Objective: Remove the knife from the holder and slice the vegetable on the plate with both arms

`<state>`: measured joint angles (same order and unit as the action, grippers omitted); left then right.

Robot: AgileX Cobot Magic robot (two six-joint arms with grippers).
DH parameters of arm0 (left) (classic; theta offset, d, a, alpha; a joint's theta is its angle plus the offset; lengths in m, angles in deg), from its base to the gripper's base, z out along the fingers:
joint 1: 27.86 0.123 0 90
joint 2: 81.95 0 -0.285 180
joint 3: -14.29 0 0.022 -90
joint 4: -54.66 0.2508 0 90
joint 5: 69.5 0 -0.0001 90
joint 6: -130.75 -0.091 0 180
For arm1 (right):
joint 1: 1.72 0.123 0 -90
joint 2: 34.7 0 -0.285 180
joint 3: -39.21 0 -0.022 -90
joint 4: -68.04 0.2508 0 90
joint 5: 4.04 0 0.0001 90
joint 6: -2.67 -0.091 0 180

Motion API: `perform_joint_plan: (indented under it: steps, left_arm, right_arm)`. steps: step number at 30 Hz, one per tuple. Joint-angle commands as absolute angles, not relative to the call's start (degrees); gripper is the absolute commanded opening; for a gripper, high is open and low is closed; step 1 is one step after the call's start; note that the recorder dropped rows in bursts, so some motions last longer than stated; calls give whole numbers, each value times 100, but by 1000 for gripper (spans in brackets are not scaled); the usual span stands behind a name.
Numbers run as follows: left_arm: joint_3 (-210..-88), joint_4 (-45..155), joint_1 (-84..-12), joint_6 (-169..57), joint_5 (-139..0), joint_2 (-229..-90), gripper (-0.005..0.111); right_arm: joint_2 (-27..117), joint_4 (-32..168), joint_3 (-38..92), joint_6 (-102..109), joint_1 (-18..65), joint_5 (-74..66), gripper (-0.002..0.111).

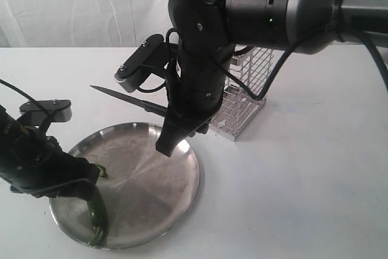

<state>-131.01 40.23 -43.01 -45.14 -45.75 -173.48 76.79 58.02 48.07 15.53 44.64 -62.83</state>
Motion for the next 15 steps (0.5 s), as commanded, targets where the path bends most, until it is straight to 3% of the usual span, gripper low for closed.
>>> perform_joint_plan:
  steps: [1, 15]
  left_arm:
    - [-13116, 4086, -4332, -4294, -4450, -17311, 67]
    - [-13292, 4256, -4833, -3717, -4807, -17776, 67]
  right_arm:
    - [7602, 5801, 4791, 1592, 4447, -6094, 0]
    - [7602, 5790, 4791, 1614, 4447, -5959, 0]
